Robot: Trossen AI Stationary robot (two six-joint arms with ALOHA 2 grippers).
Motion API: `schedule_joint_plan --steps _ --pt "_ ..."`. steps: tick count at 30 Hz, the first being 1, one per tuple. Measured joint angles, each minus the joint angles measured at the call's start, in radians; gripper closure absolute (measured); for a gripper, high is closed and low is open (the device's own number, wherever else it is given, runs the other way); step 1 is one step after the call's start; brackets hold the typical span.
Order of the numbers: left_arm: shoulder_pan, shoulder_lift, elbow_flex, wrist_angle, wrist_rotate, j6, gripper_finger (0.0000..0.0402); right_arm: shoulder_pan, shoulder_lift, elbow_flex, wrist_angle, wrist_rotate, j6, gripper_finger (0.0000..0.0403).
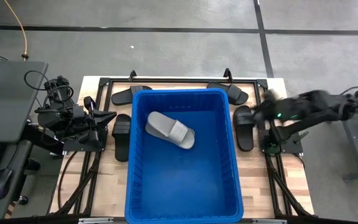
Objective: Pick and place slides into bin
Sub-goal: Put the bottom right black slipper into the blue bin
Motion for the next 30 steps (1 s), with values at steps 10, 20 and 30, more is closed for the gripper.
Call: schedule_joint_plan --steps 10,20,30 --pt "0.000 0.000 0.000 0.001 -0.007 -0.006 0.0387 -0.033 -0.231 -0.171 0.044 0.480 0.508 0.0103" --pt "0.000 0.000 0.000 0.032 -0.006 -0.012 0.0387 -0.025 -0.233 -0.451 0.156 0.502 1.024 0.0103" --pt "0.000 0.000 0.000 0.060 0.002 -0.011 0.0387 -0.007 -0.214 -0.587 0.202 0.361 1.228 0.0103"
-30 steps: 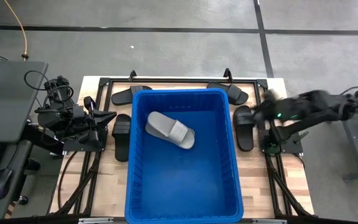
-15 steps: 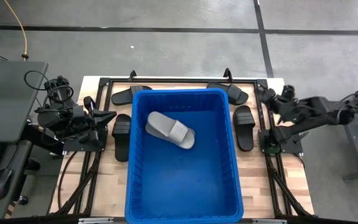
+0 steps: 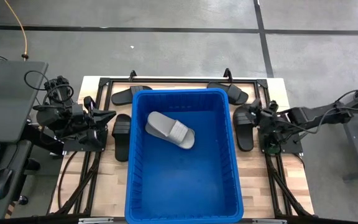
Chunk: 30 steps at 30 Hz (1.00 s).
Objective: Pick and place slides into bin
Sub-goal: Put the bottom right black slipper into the blue bin
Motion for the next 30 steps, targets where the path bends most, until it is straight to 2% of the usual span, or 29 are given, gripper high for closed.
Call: schedule_joint_plan --steps 5,11,19,30 --pt "0.000 0.000 0.000 0.003 -0.008 -0.018 0.0387 -0.011 0.058 -0.001 -0.031 0.000 0.075 0.0103" --pt "0.000 0.000 0.000 0.005 -0.008 -0.072 0.0387 -0.020 0.161 -0.001 -0.135 -0.181 0.173 0.0103" --pt "0.000 0.000 0.000 0.005 -0.008 -0.075 0.0387 -0.018 0.266 -0.001 -0.153 -0.295 0.200 0.0103" --pt "0.000 -0.001 0.000 0.036 -0.008 -0.075 0.0387 -0.018 0.390 -0.008 -0.144 -0.262 0.190 0.0103"
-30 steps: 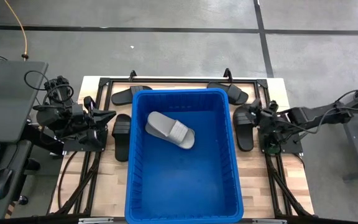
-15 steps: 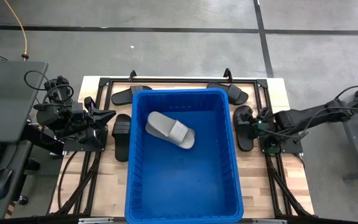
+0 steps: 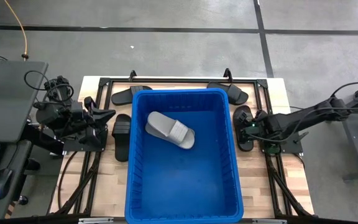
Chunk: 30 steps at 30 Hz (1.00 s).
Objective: Pick and place slides into bin
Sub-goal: Put the bottom right black slipper into the blue bin
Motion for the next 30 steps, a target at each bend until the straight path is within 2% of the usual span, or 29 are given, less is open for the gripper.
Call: schedule_joint_plan --steps 5,9,12,16,23,30 --pt "0.000 -0.001 0.000 0.022 0.000 0.000 0.0387 0.000 0.003 -0.112 0.169 -0.021 0.018 0.0103" --pt "0.000 -0.001 0.000 0.039 0.000 0.000 0.0387 -0.001 -0.001 -0.163 0.269 0.084 0.036 0.0103" --pt "0.000 -0.001 0.000 0.049 0.002 0.000 0.0387 -0.005 -0.001 -0.174 0.252 0.103 0.037 0.0103" --pt "0.000 -0.001 0.000 0.053 0.003 0.000 0.0387 -0.014 -0.001 -0.185 0.196 0.069 0.053 0.0103" --pt "0.000 -0.001 0.000 0.065 -0.003 0.009 0.0387 -0.059 0.002 -0.196 0.097 0.070 0.043 0.0103" --pt "0.000 -0.001 0.000 0.069 -0.005 -0.001 0.0387 -0.105 0.004 -0.212 0.119 0.139 0.003 0.0112"
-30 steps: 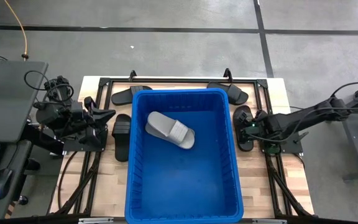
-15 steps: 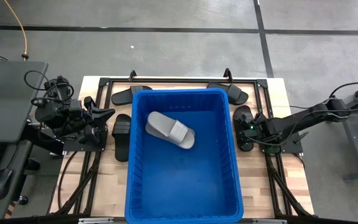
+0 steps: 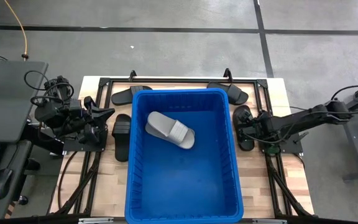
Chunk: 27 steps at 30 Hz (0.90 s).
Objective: Pick and place slides into bin
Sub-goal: Put the bottom right black slipper into the blue bin
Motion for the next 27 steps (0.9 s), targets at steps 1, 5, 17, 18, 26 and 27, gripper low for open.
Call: schedule_joint_plan --steps 1,5,17,18,26,27 --pt "0.000 0.000 0.000 0.000 0.001 0.000 0.0387 -0.006 0.000 -0.012 0.021 0.002 0.000 0.0119" --pt "0.000 0.000 0.000 0.000 0.003 0.000 0.0387 -0.016 0.000 -0.091 0.185 0.005 -0.003 0.0171" --pt "0.000 0.000 0.000 -0.004 0.005 0.000 0.0387 0.028 -0.029 -0.156 0.410 0.082 -0.083 0.0389" --pt "0.000 0.000 0.000 -0.005 0.005 0.001 0.0387 0.027 -0.029 -0.147 0.403 0.092 -0.115 0.0395" --pt "0.000 0.000 0.000 -0.006 0.000 0.006 0.0387 0.025 -0.039 -0.054 0.358 0.149 -0.244 0.0400" --pt "0.000 0.000 0.000 -0.006 0.000 0.007 0.0387 0.025 -0.040 -0.040 0.337 0.154 -0.247 0.0401"
